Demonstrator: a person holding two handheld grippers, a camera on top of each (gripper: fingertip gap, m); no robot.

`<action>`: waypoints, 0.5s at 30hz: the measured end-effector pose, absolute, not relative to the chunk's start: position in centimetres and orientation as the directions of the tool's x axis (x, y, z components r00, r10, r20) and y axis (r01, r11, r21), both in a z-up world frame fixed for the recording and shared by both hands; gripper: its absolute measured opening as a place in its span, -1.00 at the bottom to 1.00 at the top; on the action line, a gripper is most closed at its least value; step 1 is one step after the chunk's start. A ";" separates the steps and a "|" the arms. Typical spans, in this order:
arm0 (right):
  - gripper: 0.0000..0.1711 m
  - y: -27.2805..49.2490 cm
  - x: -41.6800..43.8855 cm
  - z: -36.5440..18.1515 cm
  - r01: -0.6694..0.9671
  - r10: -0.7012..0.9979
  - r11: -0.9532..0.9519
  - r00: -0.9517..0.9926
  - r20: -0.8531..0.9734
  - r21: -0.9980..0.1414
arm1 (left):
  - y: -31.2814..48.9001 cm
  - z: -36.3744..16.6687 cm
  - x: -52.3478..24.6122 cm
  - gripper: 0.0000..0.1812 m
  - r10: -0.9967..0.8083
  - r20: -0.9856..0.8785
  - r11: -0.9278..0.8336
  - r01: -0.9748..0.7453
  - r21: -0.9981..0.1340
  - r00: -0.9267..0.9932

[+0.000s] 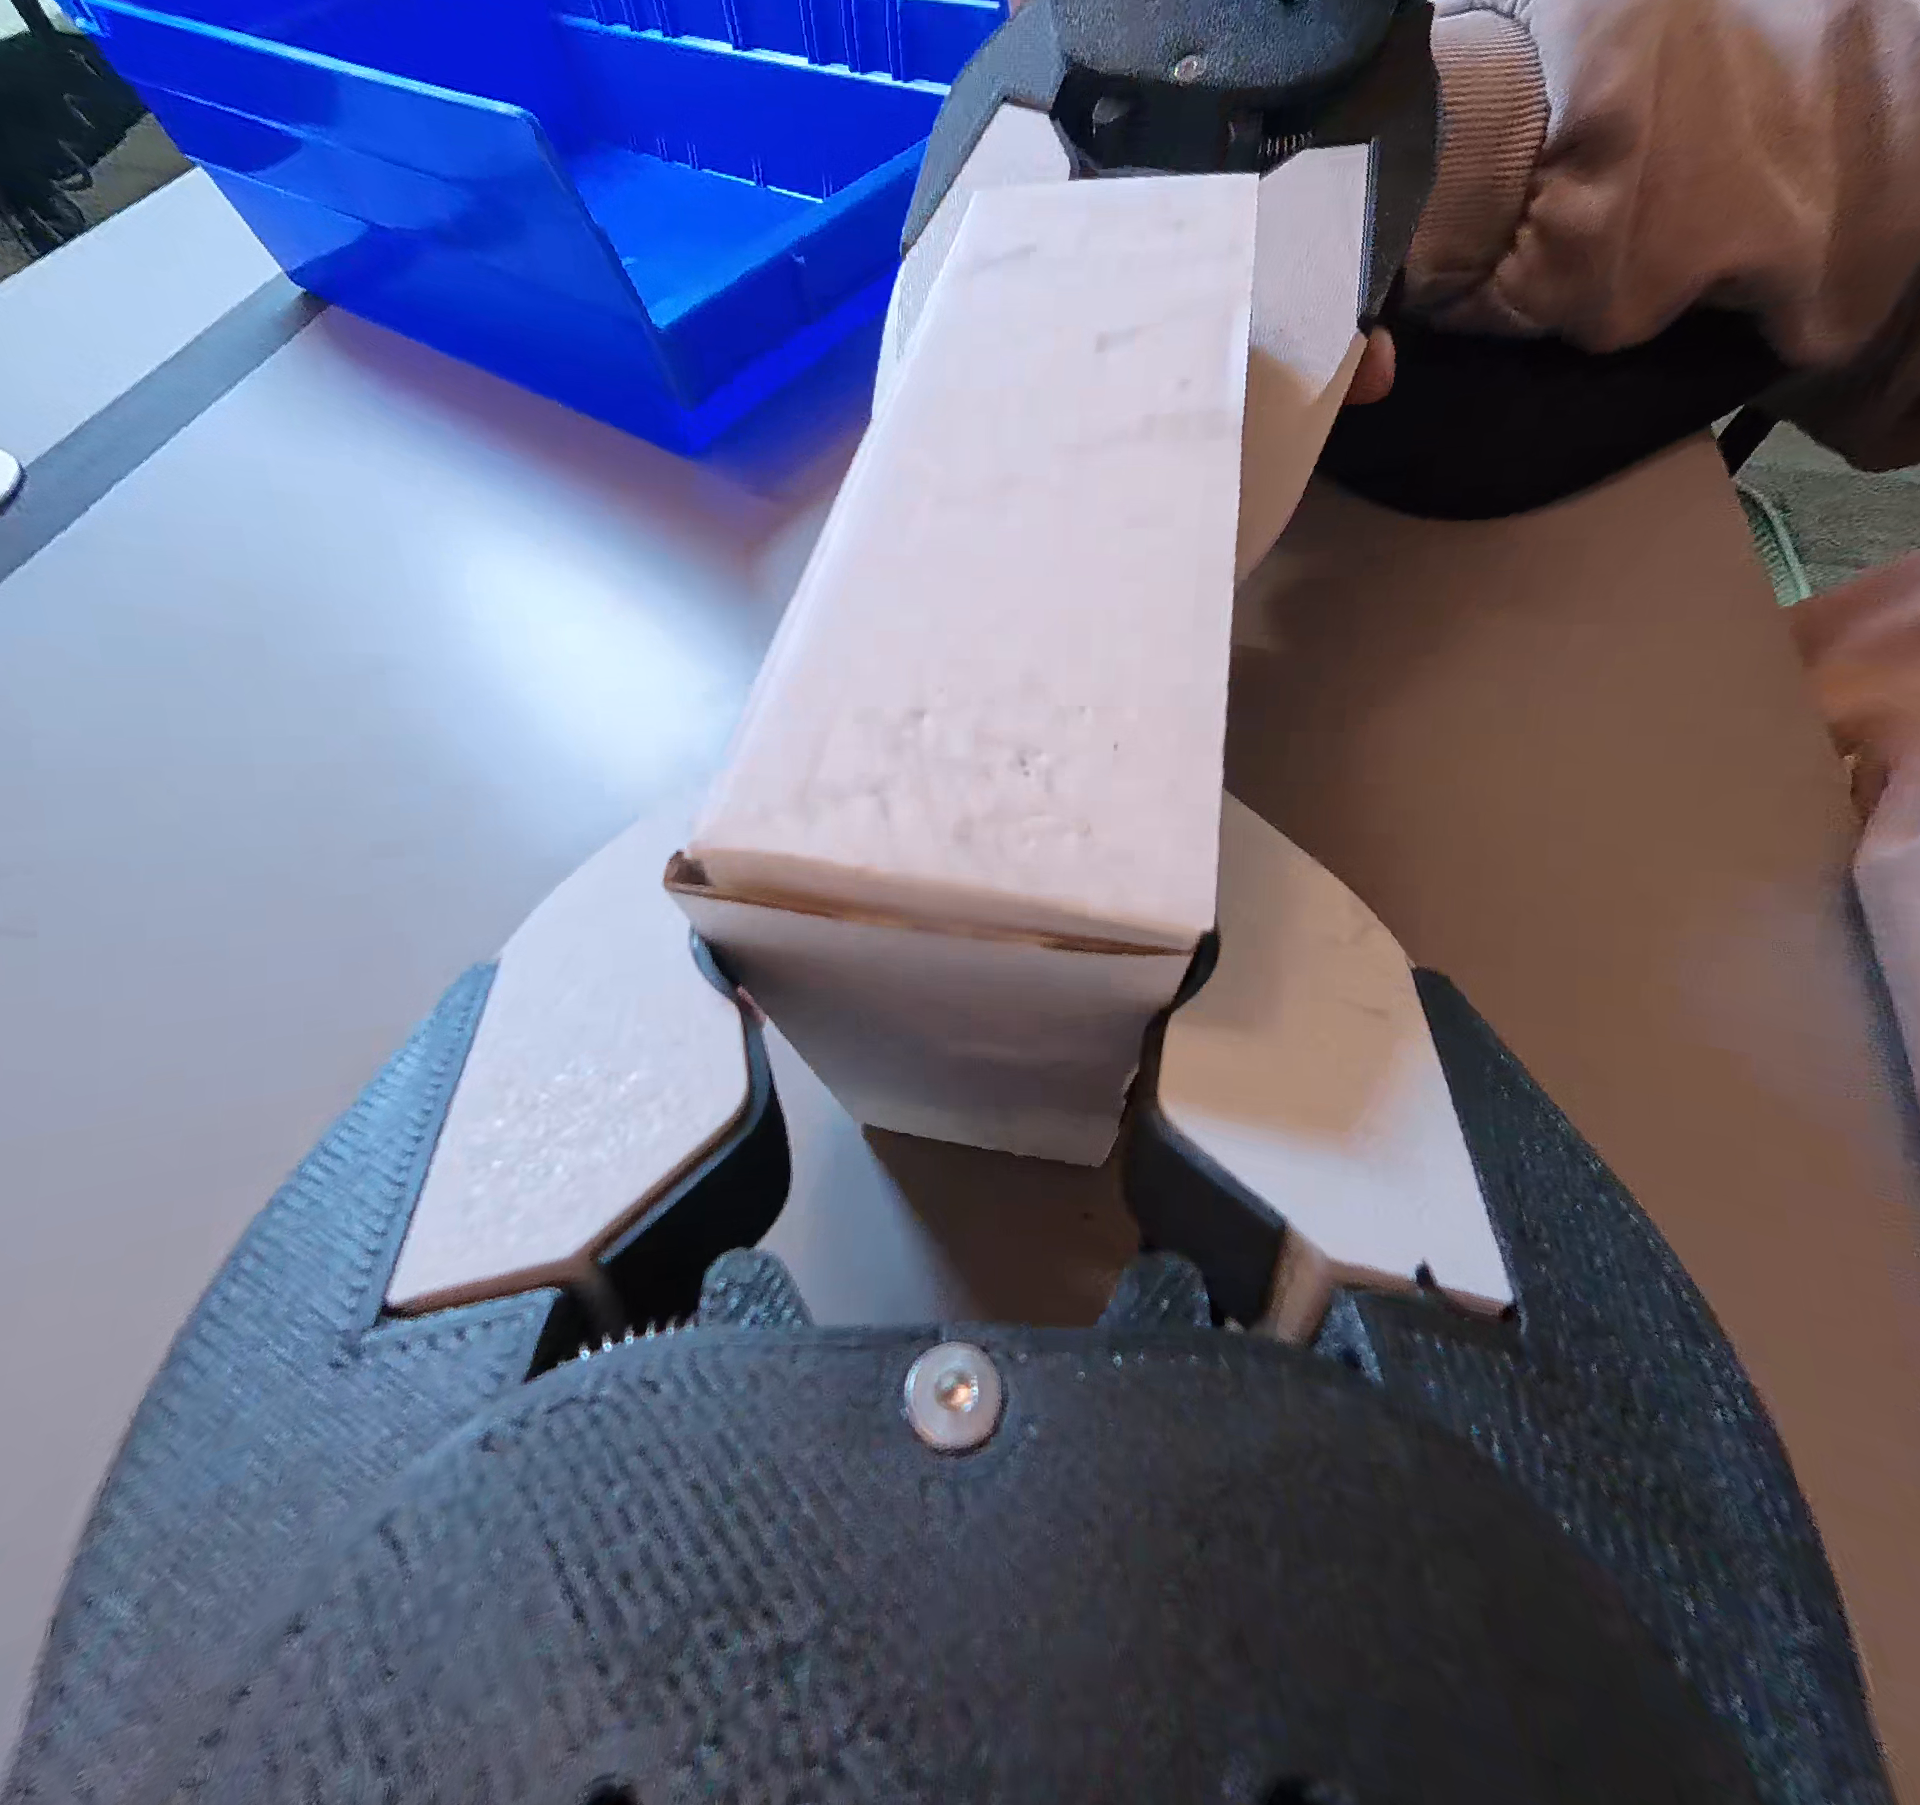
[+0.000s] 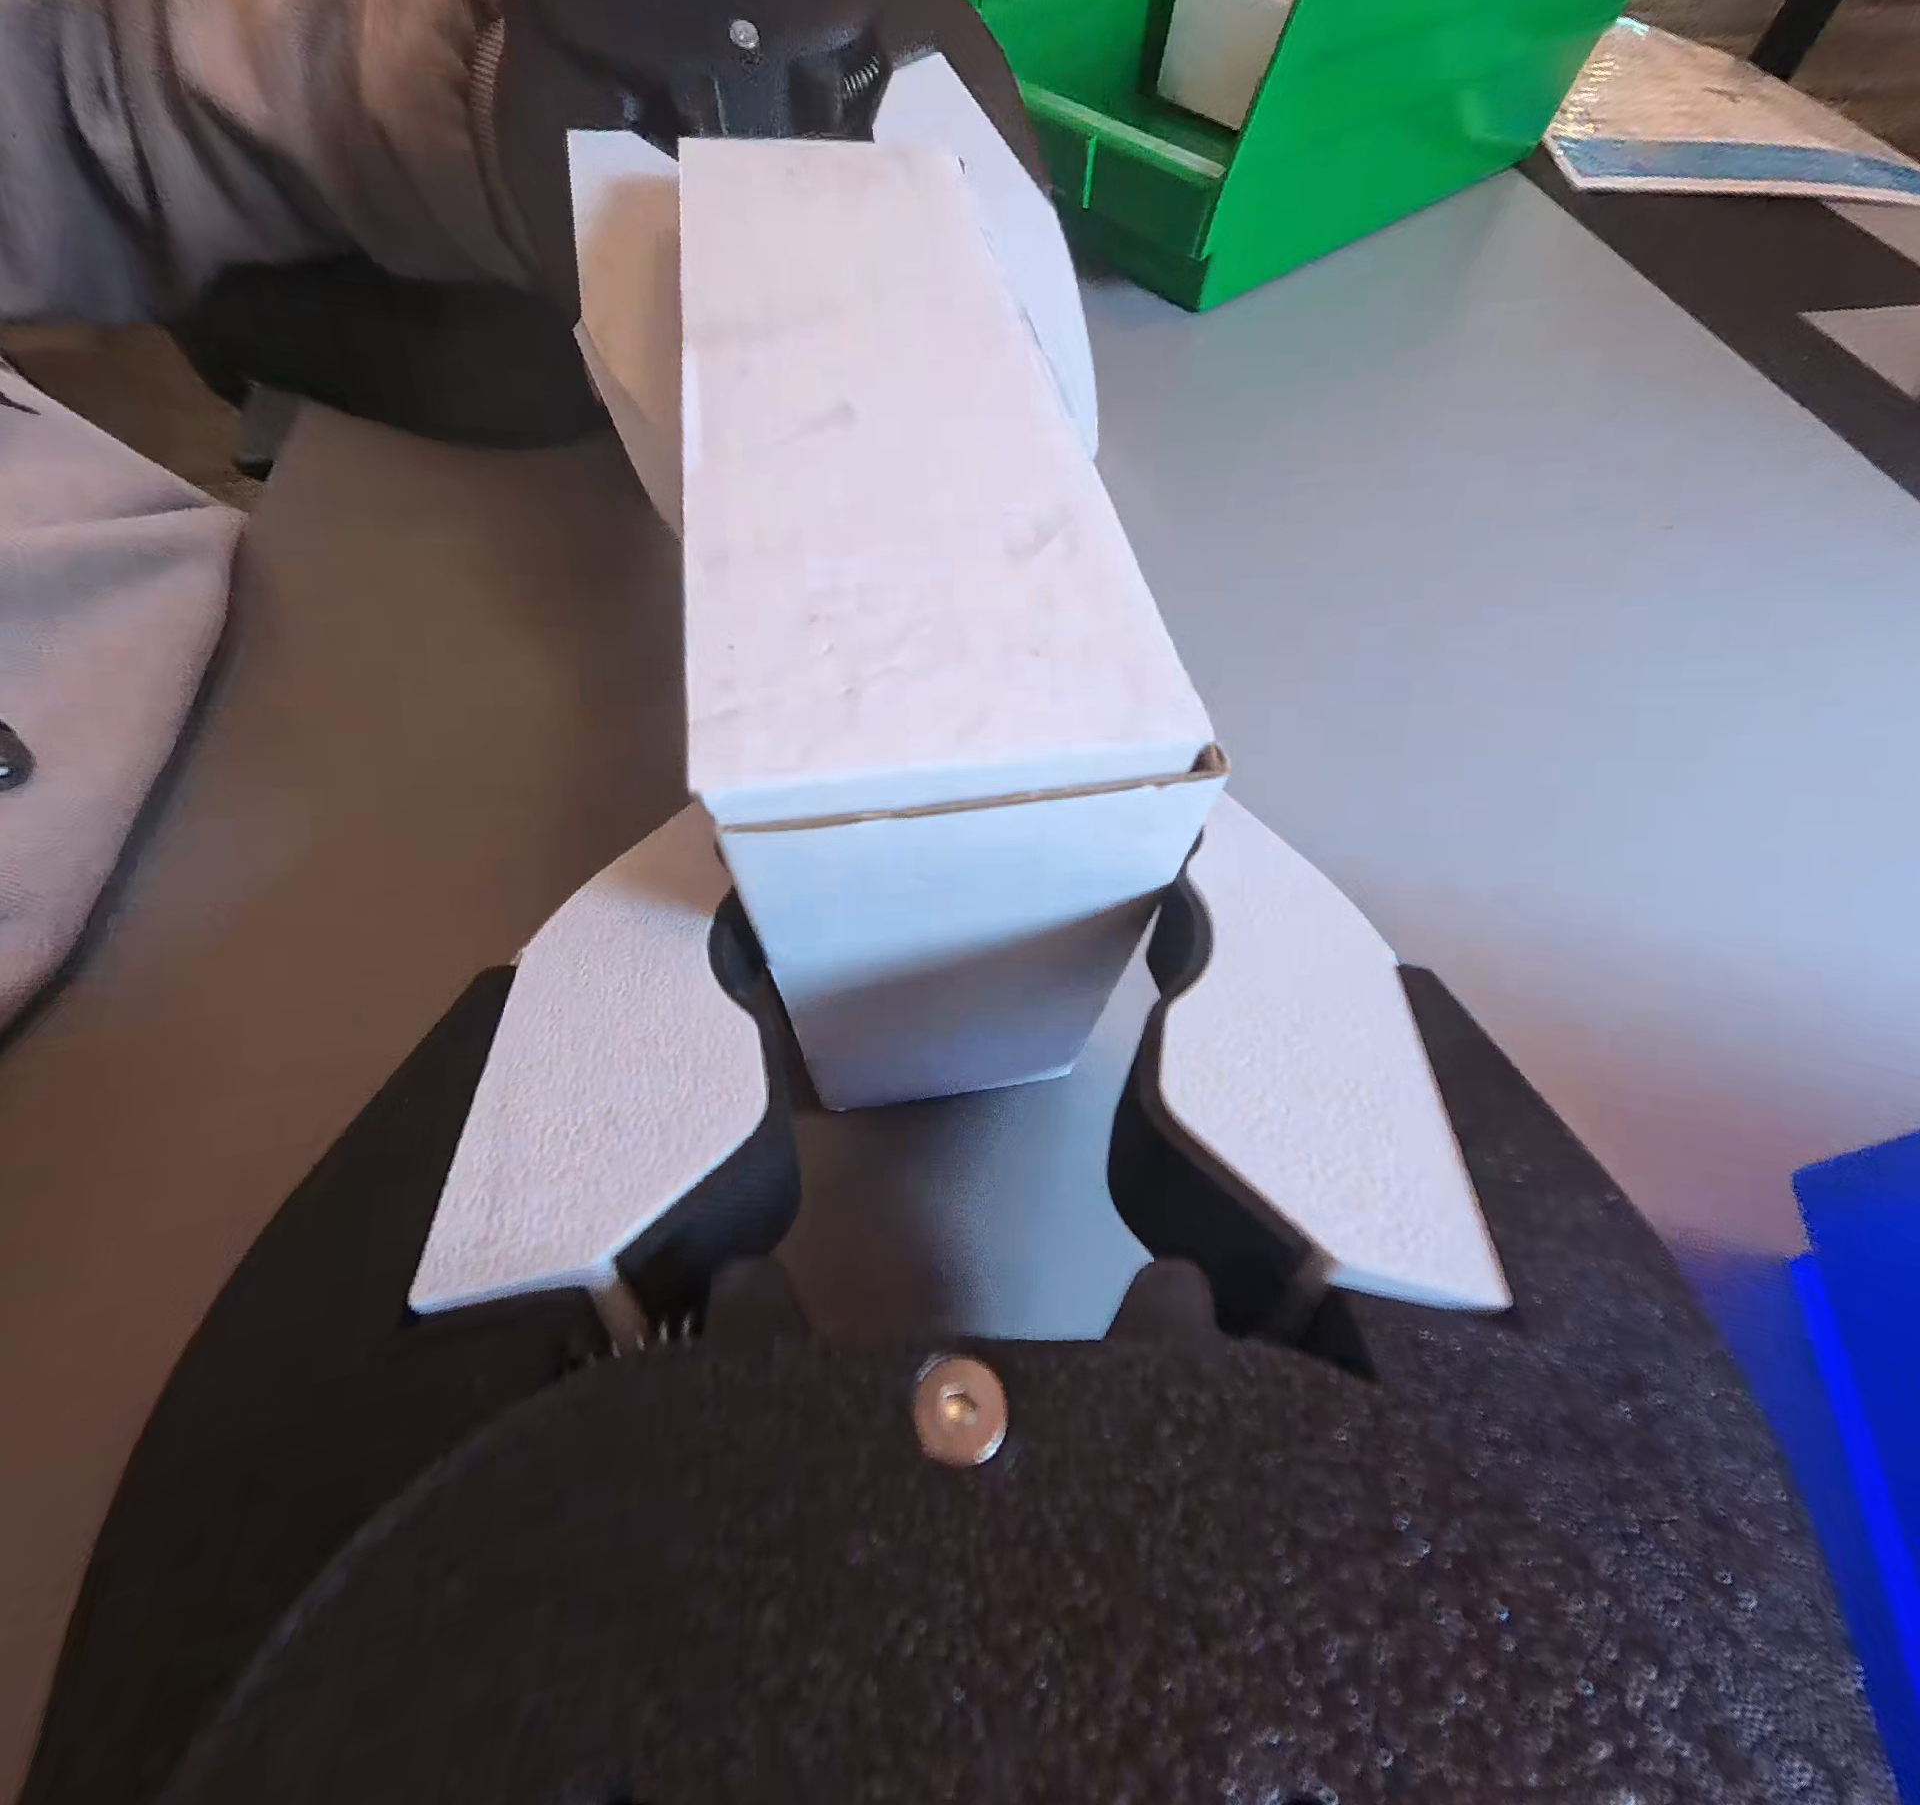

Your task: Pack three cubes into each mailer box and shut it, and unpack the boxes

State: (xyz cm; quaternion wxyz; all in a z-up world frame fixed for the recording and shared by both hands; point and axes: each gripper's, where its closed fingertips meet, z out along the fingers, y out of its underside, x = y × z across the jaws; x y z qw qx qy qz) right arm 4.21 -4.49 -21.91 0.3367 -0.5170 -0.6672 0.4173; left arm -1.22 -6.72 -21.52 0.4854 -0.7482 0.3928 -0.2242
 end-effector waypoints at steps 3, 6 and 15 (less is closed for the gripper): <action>-0.13 -3.8 4.0 -20.4 0.388 0.980 0.143 -0.186 0.074 -0.910 | -6.7 -21.7 -1.7 -0.12 -0.791 -0.033 -0.249 -0.371 -0.895 0.611; -0.09 -2.9 4.4 -17.8 0.347 0.978 0.206 -0.104 0.180 -0.915 | -6.6 -21.8 -1.9 -0.12 -0.778 -0.027 -0.263 -0.365 -0.893 0.628; -0.48 -4.6 3.6 -14.2 0.462 0.723 0.635 -0.073 0.687 -0.619 | -6.1 -21.6 -1.7 -0.12 -0.742 0.005 -0.323 -0.350 -0.879 0.671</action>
